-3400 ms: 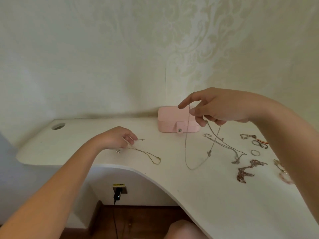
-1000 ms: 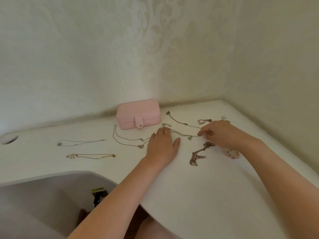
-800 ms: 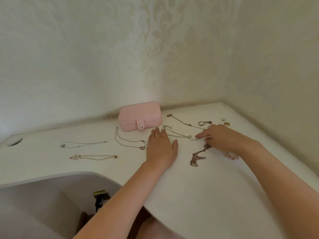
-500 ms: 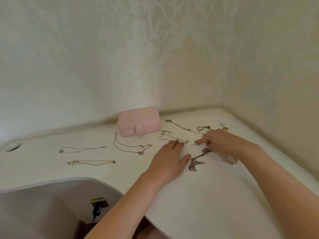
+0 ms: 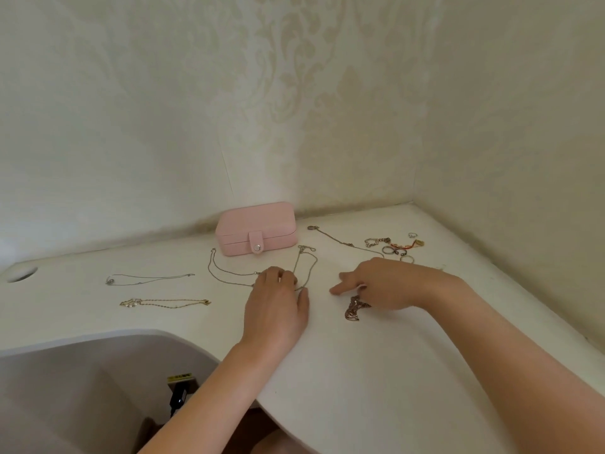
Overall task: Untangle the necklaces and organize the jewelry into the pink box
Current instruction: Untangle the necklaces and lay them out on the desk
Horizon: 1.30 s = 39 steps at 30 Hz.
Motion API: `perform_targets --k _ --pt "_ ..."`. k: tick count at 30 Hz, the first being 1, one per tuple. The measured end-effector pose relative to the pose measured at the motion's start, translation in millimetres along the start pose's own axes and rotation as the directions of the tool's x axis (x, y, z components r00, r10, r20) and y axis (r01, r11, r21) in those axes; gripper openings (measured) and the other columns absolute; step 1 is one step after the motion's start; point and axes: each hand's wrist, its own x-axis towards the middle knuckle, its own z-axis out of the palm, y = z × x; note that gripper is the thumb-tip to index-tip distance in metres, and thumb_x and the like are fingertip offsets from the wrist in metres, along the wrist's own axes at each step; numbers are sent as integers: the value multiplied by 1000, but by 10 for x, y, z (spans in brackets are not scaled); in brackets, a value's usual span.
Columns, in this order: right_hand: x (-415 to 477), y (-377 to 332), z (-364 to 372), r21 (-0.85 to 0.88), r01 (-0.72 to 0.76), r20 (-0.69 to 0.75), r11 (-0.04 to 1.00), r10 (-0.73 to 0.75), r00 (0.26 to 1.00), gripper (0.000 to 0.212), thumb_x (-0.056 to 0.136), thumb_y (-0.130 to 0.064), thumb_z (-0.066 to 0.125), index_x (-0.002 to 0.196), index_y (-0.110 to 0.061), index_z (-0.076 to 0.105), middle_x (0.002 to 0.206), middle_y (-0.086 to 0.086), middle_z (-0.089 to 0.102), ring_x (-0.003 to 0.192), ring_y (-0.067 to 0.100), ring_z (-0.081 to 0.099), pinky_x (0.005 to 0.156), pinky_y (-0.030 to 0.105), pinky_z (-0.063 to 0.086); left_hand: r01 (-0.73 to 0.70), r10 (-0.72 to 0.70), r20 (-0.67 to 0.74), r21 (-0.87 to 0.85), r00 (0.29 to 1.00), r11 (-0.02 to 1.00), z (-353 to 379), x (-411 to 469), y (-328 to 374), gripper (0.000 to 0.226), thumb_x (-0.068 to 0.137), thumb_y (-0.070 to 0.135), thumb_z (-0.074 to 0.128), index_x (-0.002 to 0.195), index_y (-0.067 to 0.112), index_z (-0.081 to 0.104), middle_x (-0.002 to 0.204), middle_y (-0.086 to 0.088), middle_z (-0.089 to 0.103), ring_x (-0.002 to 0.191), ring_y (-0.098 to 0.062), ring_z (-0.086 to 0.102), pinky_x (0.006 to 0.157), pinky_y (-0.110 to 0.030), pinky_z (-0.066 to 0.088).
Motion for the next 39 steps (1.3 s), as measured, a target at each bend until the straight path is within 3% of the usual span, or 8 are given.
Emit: perform_targets --k 5,8,12,18,23,26,31,39 --pt "-19 117 -71 430 100 -93 897 -66 994 50 90 5 40 117 -28 67 115 -16 65 108 -5 57 98 18 44 -215 239 95 -211 966 954 35 251 140 40 98 20 40 137 16 45 138 1 44 129 -15 37 101 -22 30" --pt "-78 320 -160 495 115 -292 861 40 956 44 90 4 44 98 -28 73 98 -17 70 93 -10 61 84 15 47 -325 394 228 -287 890 901 48 341 301 39 100 28 38 136 20 47 134 6 48 126 -11 41 96 -22 34" --pt "-116 586 -138 332 -31 -456 943 189 869 36 92 -1 44 97 -23 73 102 -12 68 90 1 62 73 12 46 -354 410 190 -270 892 895 117 326 322 31 98 30 45 124 22 62 125 9 58 118 -9 49 96 -21 39" --pt "-80 578 -61 270 -41 -466 962 168 869 38 92 2 41 105 -15 72 111 -3 68 98 2 58 71 -4 37 -360 400 143 -240 905 902 69 140 54 38 94 43 46 116 22 68 120 11 63 113 -7 53 94 -23 43" --pt "-175 328 -56 266 55 -304 962 29 952 41 87 1 47 99 -27 74 99 -8 72 97 5 64 90 25 49 -325 371 189 -234 909 916 -37 -80 -65 65 90 57 12 138 29 48 141 18 44 130 1 35 107 -17 30" --pt "-226 183 7 236 67 -155 970 -30 987 44 87 -1 46 106 -30 72 114 -18 67 110 -6 57 99 16 42 -346 404 255 -241 879 907 -95 -56 -9 47 101 42 22 147 34 25 152 19 25 138 1 22 107 -10 17" --pt "-438 186 82 188 -3 -114 982 25 993 50 85 3 42 107 -30 72 122 -18 62 118 -8 49 107 16 34 -363 427 375 -231 823 903 -98 -26 46 47 102 39 24 148 29 28 155 16 22 142 0 13 111 -11 6" --pt "-809 311 -49 10 -339 -195 941 334 922 41 79 -2 49 76 -33 76 85 -11 70 79 12 62 68 24 50 -354 455 373 -310 809 883 -271 -442 -117 45 101 39 28 146 30 29 150 23 21 137 12 8 109 -5 3"
